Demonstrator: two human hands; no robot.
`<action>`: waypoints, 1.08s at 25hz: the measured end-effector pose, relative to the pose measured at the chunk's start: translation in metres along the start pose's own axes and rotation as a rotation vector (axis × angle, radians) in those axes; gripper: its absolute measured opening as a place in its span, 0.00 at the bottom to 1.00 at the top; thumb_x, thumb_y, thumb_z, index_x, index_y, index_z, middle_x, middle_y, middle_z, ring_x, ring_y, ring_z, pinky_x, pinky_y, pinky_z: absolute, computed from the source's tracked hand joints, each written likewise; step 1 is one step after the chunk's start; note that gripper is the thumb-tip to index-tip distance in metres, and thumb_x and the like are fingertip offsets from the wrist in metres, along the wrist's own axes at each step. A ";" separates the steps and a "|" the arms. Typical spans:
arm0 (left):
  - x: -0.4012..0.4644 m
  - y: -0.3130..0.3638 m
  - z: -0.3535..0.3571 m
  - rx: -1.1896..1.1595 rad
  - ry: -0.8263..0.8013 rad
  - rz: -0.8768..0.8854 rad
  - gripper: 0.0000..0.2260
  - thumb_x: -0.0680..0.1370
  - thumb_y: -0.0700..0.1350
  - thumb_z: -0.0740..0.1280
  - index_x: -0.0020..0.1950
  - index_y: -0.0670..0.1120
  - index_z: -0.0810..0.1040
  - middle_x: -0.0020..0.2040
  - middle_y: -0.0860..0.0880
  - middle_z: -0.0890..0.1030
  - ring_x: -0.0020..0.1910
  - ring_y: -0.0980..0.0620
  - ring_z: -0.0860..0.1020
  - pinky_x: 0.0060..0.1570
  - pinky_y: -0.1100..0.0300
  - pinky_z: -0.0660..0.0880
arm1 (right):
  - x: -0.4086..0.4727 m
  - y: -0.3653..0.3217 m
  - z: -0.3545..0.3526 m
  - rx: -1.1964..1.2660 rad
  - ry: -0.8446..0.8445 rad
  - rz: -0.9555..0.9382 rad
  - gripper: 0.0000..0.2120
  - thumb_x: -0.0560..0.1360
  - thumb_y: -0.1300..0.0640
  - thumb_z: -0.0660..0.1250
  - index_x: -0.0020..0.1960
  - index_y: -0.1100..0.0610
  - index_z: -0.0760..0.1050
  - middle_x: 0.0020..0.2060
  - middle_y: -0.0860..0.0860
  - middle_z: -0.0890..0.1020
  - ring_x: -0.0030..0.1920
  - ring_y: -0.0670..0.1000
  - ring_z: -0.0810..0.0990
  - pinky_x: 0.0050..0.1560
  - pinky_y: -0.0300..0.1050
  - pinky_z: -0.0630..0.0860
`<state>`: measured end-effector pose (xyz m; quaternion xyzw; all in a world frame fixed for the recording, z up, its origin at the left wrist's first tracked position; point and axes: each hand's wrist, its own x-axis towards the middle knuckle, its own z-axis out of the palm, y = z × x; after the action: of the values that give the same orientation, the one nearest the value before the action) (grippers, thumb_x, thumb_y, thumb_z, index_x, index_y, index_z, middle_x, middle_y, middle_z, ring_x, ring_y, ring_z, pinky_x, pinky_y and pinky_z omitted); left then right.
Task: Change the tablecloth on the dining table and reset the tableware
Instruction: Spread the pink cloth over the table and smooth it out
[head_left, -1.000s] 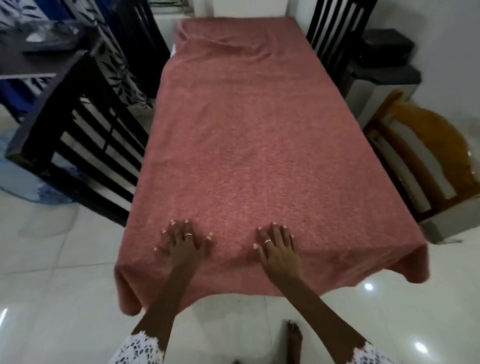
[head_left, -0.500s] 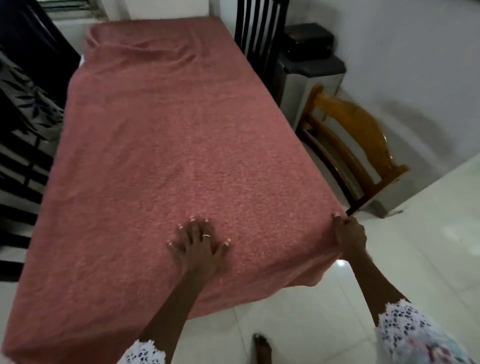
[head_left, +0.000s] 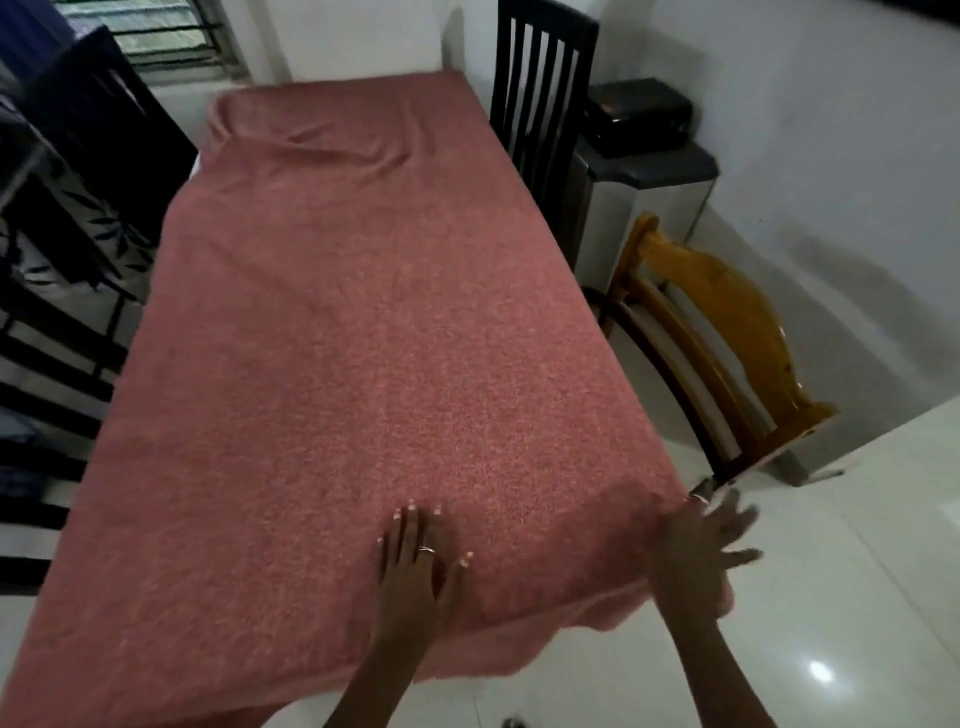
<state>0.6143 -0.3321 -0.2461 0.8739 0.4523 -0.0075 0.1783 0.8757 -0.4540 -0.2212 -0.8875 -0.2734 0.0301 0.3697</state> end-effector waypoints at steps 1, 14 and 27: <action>0.003 -0.015 -0.009 -0.021 0.070 -0.074 0.40 0.75 0.70 0.38 0.72 0.44 0.67 0.74 0.45 0.59 0.74 0.39 0.60 0.72 0.51 0.43 | -0.004 -0.029 0.017 -0.135 -0.171 -0.031 0.27 0.78 0.50 0.57 0.74 0.54 0.57 0.77 0.52 0.48 0.74 0.65 0.50 0.68 0.70 0.32; -0.090 -0.288 -0.085 -0.199 0.278 -0.988 0.35 0.76 0.66 0.53 0.77 0.46 0.52 0.76 0.40 0.58 0.73 0.37 0.59 0.69 0.36 0.55 | -0.249 -0.252 0.231 -0.404 -0.723 -1.212 0.24 0.72 0.41 0.55 0.65 0.45 0.72 0.69 0.52 0.72 0.73 0.53 0.57 0.68 0.63 0.52; -0.032 -0.353 -0.160 -0.877 0.306 -0.759 0.18 0.83 0.50 0.52 0.62 0.41 0.74 0.59 0.42 0.78 0.60 0.42 0.75 0.56 0.57 0.69 | -0.233 -0.432 0.367 -0.389 -0.569 -0.588 0.28 0.76 0.46 0.45 0.68 0.57 0.70 0.73 0.57 0.63 0.76 0.55 0.52 0.73 0.60 0.48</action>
<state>0.2918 -0.1205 -0.1983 0.4874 0.7142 0.2427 0.4398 0.3848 -0.0881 -0.2316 -0.7816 -0.6051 0.1145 0.0994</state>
